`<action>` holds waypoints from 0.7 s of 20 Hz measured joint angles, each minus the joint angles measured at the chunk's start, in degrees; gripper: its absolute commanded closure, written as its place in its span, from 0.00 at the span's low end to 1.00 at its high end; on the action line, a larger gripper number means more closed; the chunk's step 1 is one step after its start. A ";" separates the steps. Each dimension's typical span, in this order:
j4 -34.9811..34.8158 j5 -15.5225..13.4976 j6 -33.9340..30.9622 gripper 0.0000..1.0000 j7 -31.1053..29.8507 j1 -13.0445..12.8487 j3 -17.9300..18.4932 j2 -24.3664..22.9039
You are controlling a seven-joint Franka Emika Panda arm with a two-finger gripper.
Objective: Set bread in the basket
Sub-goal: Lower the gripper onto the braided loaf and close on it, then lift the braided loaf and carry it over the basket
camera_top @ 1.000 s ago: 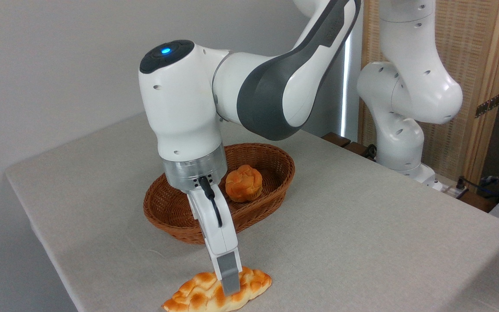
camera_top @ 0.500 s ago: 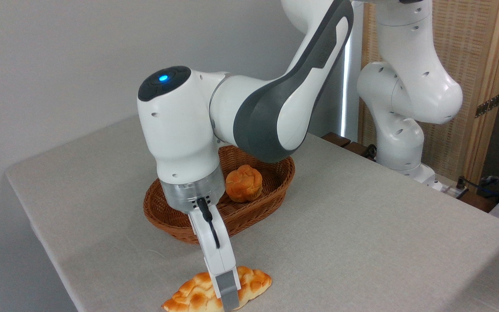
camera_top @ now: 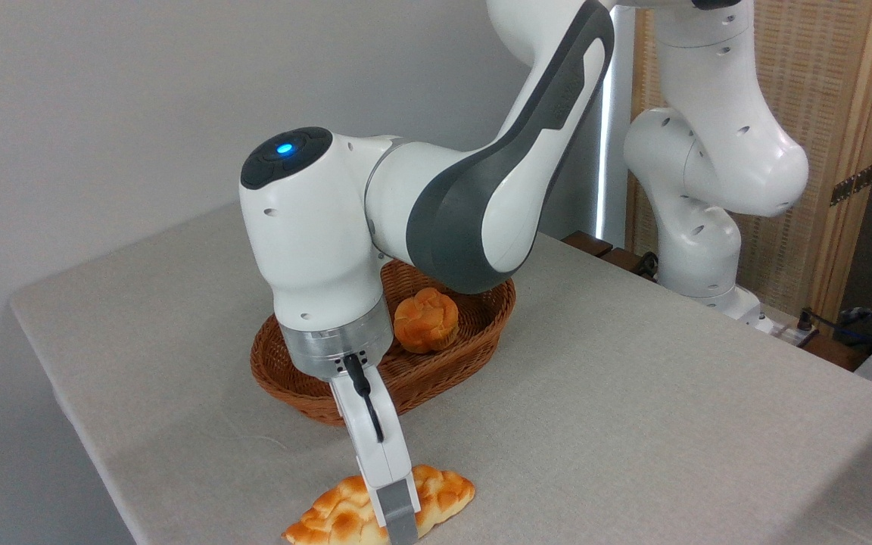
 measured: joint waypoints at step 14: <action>0.00 -0.01 0.00 0.64 0.00 0.02 0.00 0.02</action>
